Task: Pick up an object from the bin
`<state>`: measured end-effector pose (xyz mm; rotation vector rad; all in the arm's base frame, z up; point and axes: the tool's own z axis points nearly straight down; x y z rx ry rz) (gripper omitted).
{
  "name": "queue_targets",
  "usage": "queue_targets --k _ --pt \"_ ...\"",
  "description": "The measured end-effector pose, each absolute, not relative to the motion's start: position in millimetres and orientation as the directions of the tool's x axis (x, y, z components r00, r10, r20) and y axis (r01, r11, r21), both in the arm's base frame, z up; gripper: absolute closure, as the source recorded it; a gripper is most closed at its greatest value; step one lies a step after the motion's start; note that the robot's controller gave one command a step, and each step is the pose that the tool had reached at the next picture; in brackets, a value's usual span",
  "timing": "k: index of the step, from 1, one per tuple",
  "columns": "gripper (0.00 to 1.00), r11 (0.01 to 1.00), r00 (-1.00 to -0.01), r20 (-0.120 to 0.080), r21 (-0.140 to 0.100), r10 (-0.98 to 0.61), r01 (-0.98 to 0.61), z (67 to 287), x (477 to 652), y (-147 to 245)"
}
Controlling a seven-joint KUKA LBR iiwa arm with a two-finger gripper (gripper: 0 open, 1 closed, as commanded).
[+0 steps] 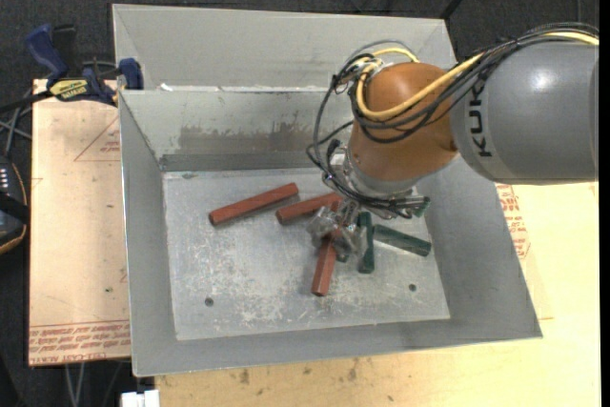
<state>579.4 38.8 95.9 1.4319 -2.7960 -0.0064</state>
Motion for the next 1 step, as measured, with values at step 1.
queue_targets --k 1 --pt "1.00 0.585 -0.585 -0.005 -0.002 -0.811 -0.811 110.1 581.4 38.5"
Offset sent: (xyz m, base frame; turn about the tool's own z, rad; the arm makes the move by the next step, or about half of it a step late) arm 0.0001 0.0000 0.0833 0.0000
